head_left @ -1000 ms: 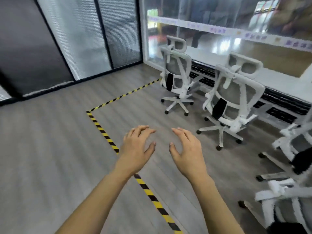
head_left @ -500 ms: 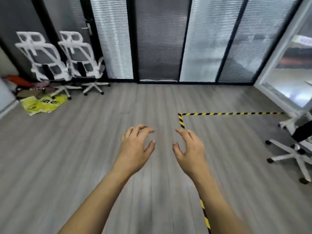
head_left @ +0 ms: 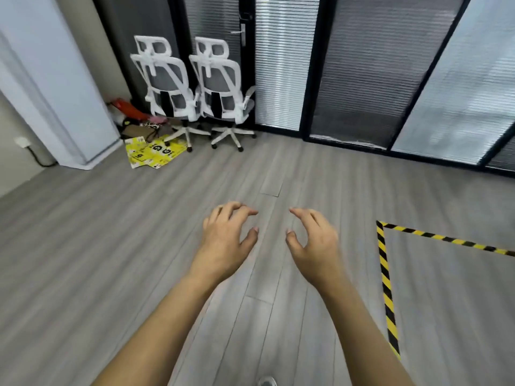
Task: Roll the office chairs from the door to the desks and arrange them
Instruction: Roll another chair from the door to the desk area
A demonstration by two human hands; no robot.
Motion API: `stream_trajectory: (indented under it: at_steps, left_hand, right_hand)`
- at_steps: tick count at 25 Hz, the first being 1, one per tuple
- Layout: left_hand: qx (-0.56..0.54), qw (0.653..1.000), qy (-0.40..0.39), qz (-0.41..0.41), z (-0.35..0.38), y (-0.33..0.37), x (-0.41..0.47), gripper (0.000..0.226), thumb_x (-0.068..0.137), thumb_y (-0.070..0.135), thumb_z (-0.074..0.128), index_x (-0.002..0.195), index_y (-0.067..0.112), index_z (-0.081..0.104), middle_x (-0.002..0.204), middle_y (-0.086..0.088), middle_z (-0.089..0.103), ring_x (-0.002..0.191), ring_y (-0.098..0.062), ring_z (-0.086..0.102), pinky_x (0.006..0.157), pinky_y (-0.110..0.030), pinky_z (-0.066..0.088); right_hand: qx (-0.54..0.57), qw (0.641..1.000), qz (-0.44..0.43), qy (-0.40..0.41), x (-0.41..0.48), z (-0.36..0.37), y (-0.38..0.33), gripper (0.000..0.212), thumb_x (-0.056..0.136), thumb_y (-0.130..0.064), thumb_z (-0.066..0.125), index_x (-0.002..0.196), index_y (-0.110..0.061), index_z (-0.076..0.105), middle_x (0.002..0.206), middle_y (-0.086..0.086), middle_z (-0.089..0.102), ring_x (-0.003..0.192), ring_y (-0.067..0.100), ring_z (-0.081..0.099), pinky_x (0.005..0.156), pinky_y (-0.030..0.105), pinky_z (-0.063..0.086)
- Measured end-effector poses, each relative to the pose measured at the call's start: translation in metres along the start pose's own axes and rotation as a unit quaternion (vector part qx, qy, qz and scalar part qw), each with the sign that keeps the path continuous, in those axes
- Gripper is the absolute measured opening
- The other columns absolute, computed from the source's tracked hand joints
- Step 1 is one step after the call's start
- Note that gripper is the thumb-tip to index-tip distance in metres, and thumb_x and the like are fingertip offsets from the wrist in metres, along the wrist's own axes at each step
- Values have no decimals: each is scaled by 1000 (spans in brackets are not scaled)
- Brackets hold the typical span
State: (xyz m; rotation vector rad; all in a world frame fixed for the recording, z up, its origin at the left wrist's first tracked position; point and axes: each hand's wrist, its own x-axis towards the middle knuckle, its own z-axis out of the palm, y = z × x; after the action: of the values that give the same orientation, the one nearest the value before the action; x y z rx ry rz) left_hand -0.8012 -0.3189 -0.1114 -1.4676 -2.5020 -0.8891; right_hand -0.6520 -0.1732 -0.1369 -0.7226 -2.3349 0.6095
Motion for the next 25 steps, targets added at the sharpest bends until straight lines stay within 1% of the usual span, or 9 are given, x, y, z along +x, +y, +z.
stream_trajectory:
  at_steps: [4, 8, 10, 12, 14, 16, 18, 21, 25]
  left_hand:
    - [34, 998, 33, -50, 1, -76, 111, 31, 94, 41, 53, 123, 31, 57, 126, 7, 51, 118, -18, 45, 95, -38, 37]
    - [53, 990, 62, -111, 11, -168, 208, 43, 89, 52, 40, 123, 32, 58, 127, 6, 52, 120, -20, 46, 96, -38, 37]
    - [50, 988, 67, -131, 20, -217, 265, 42, 90, 51, 43, 125, 32, 58, 129, 6, 52, 121, -20, 45, 99, -38, 37]
    - [41, 986, 70, -142, 32, -273, 330, 34, 94, 43, 52, 126, 31, 57, 129, 6, 50, 122, -18, 43, 101, -37, 35]
    - [26, 987, 75, -143, 39, -321, 398, 32, 95, 40, 55, 125, 32, 57, 128, 7, 50, 121, -18, 43, 100, -37, 35]
    - [24, 988, 69, -136, 46, -364, 472, 34, 93, 45, 50, 124, 33, 58, 126, 9, 50, 119, -18, 44, 98, -36, 36]
    - [21, 989, 68, -127, 54, -402, 545, 37, 91, 47, 46, 123, 33, 58, 125, 9, 51, 119, -18, 44, 98, -38, 38]
    - [22, 993, 53, -102, 70, -447, 651, 32, 95, 43, 51, 124, 33, 57, 126, 8, 50, 119, -17, 42, 99, -39, 38]
    - [31, 994, 58, -85, 99, -519, 795, 31, 93, 43, 51, 121, 32, 57, 124, 9, 51, 116, -17, 44, 97, -35, 35]
  right_hand:
    - [18, 998, -32, -53, 146, 72, 5, 42, 94, -32, 58, 136, -30, 53, 131, -12, 55, 119, 10, 52, 105, 36, 41]
    - [36, 992, -67, -104, 280, 152, 2, 43, 95, -32, 58, 137, -33, 51, 132, -15, 53, 120, 10, 50, 108, 34, 36]
    - [41, 990, -74, -115, 348, 194, 5, 43, 95, -31, 59, 137, -33, 52, 132, -14, 53, 120, 11, 50, 107, 32, 33]
    - [29, 990, -77, -118, 422, 241, 10, 43, 95, -32, 58, 137, -33, 52, 130, -13, 53, 120, 11, 50, 107, 32, 33]
    - [27, 989, -72, -126, 494, 281, 14, 42, 96, -34, 57, 137, -34, 51, 130, -15, 52, 119, 8, 49, 109, 34, 36]
    - [30, 990, -68, -122, 567, 314, 19, 42, 96, -34, 56, 138, -35, 50, 130, -17, 51, 118, 5, 47, 109, 37, 38]
    - [37, 992, -58, -108, 634, 341, 28, 43, 96, -33, 56, 138, -36, 49, 130, -18, 50, 116, 0, 43, 110, 35, 37]
    - [30, 994, -36, -97, 734, 377, 48, 44, 97, -34, 55, 139, -39, 47, 131, -22, 46, 110, -9, 33, 108, 29, 33]
    - [43, 995, -34, -81, 879, 445, 83, 43, 96, -34, 55, 138, -38, 49, 133, -20, 49, 119, 2, 44, 107, 31, 36]
